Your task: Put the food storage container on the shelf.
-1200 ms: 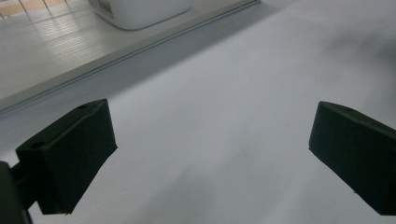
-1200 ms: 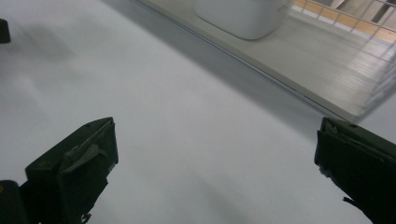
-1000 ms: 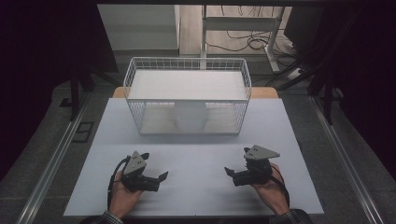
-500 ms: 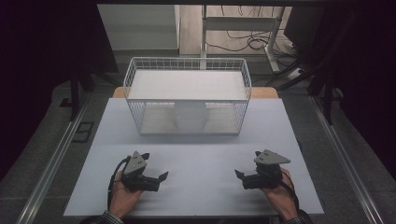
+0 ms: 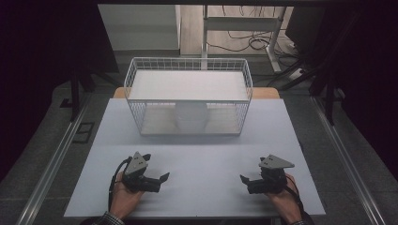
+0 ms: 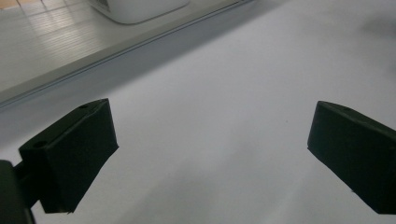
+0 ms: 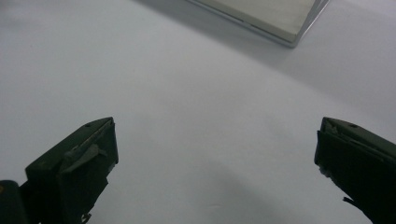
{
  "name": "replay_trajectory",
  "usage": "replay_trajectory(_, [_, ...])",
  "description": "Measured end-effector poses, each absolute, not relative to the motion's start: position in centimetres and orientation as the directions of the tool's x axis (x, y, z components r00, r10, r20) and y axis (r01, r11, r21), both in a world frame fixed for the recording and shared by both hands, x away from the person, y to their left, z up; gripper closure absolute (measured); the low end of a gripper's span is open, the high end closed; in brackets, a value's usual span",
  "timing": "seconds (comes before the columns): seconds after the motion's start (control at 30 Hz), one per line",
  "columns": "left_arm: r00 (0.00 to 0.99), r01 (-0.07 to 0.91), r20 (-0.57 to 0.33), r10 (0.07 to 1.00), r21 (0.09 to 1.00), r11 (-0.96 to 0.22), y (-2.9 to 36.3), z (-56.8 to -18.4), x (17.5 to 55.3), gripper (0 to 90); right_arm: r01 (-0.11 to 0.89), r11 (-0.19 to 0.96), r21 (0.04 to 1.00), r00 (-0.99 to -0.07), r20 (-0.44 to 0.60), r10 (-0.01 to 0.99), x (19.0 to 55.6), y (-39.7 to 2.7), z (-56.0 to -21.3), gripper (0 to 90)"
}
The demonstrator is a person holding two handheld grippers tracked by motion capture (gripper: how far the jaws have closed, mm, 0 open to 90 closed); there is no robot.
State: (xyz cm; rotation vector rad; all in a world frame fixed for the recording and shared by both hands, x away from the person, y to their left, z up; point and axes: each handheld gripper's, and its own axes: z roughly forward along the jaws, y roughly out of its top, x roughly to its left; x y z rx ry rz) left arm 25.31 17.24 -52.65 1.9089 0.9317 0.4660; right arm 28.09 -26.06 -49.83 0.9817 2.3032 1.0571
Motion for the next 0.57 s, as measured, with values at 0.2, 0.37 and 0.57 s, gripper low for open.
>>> replay_trajectory(0.2, [0.646, 0.416, -0.06, 0.761, 0.864, -0.284, 17.2, -52.7, 25.4, 0.7, 0.454, 0.471, 0.756, -0.672, -0.057, 0.738, 28.4, -26.3, -50.5, 0.0])
replay_trajectory(0.37, [0.647, 0.418, -0.06, 0.76, 0.862, -0.287, 17.1, -52.8, 25.4, 0.8, 0.461, 0.506, 0.729, -0.682, -0.074, 0.728, 28.5, -26.0, -51.0, 0.0])
replay_trajectory(0.57, [0.648, 0.414, -0.052, 0.76, 0.862, -0.294, 17.0, -52.7, 25.5, 1.2, 0.455, 0.528, 0.717, -0.689, -0.092, 0.719, 28.5, -25.8, -51.2, 0.0])
